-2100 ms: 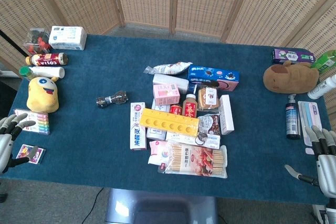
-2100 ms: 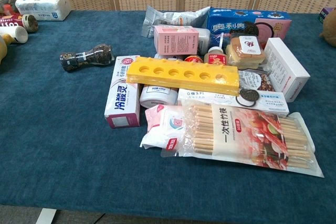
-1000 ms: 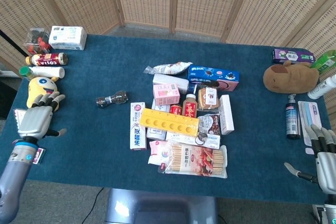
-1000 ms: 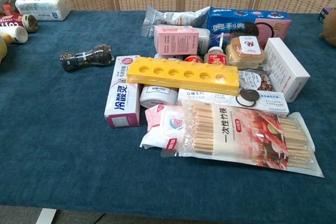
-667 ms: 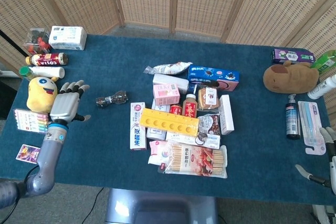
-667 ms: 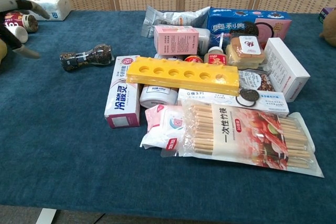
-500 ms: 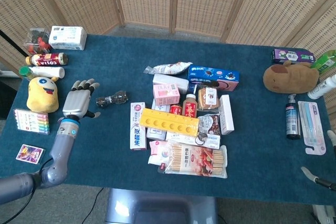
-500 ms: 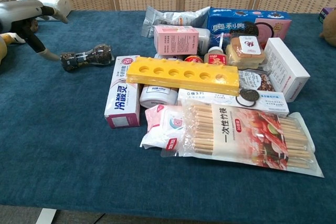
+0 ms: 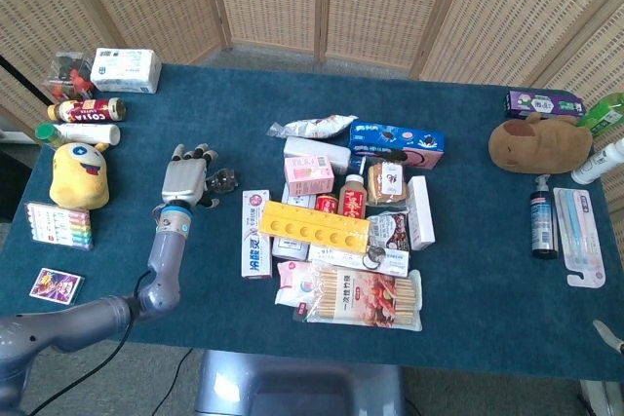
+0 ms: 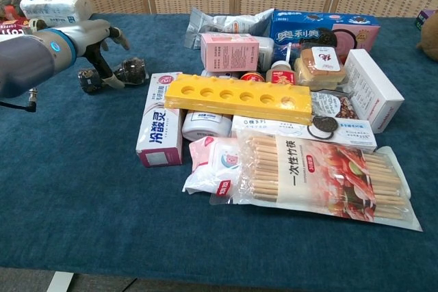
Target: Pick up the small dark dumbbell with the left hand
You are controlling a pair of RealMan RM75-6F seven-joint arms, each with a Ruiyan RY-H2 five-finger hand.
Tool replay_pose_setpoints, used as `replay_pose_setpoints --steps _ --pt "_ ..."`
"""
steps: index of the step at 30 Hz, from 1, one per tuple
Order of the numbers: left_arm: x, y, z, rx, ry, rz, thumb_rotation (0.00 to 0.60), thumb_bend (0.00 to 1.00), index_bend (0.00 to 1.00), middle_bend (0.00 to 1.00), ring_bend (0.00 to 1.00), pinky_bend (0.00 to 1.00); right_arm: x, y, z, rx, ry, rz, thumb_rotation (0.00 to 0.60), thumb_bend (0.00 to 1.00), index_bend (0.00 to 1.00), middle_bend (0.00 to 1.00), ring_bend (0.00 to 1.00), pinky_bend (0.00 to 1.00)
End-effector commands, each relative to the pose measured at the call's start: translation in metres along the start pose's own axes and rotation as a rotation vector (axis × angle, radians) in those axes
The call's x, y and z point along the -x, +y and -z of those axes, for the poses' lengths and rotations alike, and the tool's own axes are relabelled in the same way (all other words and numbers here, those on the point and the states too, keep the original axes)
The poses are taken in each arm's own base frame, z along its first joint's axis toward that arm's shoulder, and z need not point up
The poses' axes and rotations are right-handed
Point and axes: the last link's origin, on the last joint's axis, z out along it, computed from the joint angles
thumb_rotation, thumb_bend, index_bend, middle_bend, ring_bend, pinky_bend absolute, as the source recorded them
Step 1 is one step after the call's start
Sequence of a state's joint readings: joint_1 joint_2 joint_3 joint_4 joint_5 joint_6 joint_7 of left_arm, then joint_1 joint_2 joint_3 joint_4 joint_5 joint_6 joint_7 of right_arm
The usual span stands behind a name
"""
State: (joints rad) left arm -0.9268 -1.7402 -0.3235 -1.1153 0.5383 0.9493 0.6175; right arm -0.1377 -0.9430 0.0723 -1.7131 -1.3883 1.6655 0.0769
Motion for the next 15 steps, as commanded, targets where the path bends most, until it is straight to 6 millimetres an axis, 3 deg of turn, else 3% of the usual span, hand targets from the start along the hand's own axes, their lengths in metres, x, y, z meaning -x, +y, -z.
replay_pose_setpoints --steps 1,8,12,15 --pt "0.014 0.024 -0.011 0.004 -0.021 -0.024 0.600 0.12 0.29 0.22 0.31 0.00 -0.004 0.003 0.003 0.014 0.007 0.002 0.440 0.08 0.00 0.00 0.00 0.00" --pt "0.032 0.041 -0.020 0.008 -0.030 -0.044 0.600 0.16 0.48 0.38 0.54 0.26 -0.012 0.007 0.010 0.039 0.028 0.007 0.440 0.08 0.00 0.00 0.00 0.00" --pt "0.034 0.039 -0.022 0.000 -0.013 -0.026 0.600 0.23 0.68 0.60 0.73 0.49 -0.015 0.007 0.011 0.043 0.032 0.011 0.438 0.07 0.00 0.00 0.00 0.00" --pt "0.031 0.033 -0.024 -0.014 0.003 0.003 0.600 0.29 0.79 0.71 0.80 0.58 -0.016 0.005 0.011 0.041 0.033 0.009 0.441 0.07 0.00 0.00 0.00 0.00"
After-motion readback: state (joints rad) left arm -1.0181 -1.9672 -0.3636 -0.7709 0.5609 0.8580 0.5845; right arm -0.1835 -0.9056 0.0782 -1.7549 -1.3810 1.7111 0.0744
